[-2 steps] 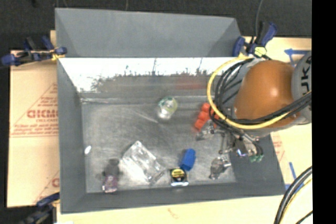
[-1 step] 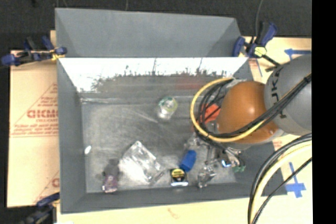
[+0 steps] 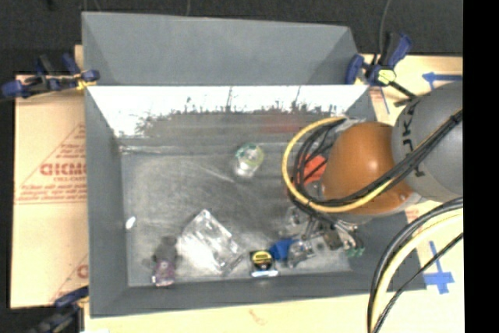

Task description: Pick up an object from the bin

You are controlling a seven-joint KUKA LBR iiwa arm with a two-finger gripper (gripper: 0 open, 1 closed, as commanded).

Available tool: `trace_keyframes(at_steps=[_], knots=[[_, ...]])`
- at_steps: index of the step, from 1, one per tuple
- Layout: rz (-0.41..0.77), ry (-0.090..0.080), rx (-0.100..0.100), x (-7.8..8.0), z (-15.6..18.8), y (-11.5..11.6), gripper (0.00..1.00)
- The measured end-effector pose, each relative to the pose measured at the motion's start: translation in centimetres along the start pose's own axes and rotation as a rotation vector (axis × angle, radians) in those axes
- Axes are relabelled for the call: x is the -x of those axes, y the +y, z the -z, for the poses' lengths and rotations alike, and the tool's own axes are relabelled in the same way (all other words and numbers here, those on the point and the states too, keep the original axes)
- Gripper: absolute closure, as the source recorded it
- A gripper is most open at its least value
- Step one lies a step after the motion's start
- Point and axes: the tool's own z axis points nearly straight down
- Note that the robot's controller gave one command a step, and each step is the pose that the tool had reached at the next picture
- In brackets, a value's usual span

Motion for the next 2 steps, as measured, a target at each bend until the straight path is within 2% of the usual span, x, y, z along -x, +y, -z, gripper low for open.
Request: trace_keyframes(at_steps=[1, 2], knots=[[-0.043, -0.007, -0.002, 2.00, 14.29, 0.44, 1.00], [-0.044, 0.001, 0.000, 1.83, 13.82, 0.50, 1.00]])
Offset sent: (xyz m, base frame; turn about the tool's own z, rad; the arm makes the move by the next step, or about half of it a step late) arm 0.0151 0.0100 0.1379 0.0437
